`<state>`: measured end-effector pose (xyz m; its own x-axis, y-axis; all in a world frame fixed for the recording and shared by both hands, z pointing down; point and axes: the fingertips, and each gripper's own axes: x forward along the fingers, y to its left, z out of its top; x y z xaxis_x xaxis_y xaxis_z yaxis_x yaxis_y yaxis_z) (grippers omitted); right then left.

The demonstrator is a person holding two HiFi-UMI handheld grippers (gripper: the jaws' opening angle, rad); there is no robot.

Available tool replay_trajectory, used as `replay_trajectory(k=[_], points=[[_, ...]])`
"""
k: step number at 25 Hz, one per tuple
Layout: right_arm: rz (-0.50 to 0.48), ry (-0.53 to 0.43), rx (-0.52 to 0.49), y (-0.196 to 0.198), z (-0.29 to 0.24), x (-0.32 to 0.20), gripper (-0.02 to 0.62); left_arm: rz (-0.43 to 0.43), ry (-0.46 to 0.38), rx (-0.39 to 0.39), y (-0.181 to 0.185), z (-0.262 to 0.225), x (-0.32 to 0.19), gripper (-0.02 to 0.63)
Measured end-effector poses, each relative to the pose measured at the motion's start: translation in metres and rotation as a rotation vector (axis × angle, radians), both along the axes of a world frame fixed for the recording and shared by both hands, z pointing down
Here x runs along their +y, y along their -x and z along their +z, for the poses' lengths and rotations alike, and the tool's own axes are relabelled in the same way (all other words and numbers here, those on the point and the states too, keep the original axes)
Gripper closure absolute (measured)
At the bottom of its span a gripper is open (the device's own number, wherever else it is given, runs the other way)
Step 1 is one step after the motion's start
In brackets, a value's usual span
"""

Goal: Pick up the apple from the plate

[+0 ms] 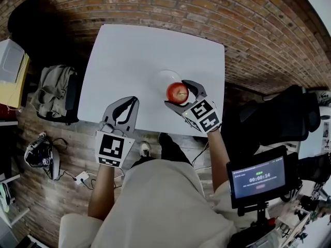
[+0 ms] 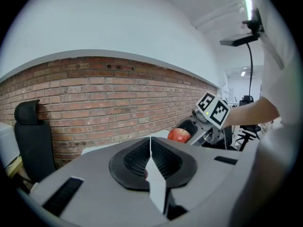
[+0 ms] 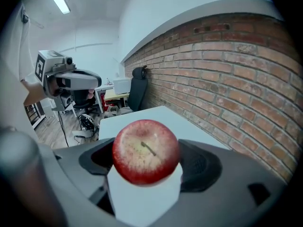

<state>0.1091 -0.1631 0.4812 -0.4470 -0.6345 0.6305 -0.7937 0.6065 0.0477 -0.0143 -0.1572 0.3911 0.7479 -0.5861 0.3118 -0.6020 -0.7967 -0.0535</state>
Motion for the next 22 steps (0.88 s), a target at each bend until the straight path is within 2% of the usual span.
replay_trajectory(k=[10,22], points=[[0.117,-0.125,-0.113,-0.009,-0.063,0.035,0.193,0.065,-0.063,0.016,-0.015,-0.029,0.011,0.598],[0.192,-0.271,-0.179,-0.031,-0.126,0.051,0.192,0.132,-0.131,0.061,-0.049,-0.063,0.013,0.598]])
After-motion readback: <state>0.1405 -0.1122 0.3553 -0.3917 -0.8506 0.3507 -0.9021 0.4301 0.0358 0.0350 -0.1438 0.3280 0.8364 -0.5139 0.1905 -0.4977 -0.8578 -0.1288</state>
